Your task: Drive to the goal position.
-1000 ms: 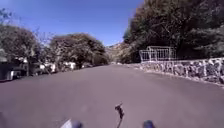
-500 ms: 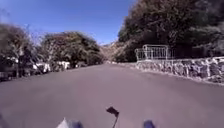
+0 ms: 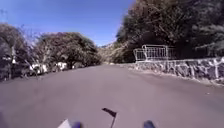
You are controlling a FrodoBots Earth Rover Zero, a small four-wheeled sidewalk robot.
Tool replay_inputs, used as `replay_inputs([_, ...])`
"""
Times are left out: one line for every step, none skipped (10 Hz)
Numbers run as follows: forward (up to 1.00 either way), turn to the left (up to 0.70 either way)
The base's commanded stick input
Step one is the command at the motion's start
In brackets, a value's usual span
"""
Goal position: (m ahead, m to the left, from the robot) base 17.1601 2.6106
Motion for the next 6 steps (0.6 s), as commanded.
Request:
replay_inputs([0.85, 0.00])
replay_inputs([0.85, 0.00])
replay_inputs([0.85, 0.00])
replay_inputs([0.85, 0.00])
replay_inputs([0.85, 0.00])
replay_inputs([0.85, 0.00])
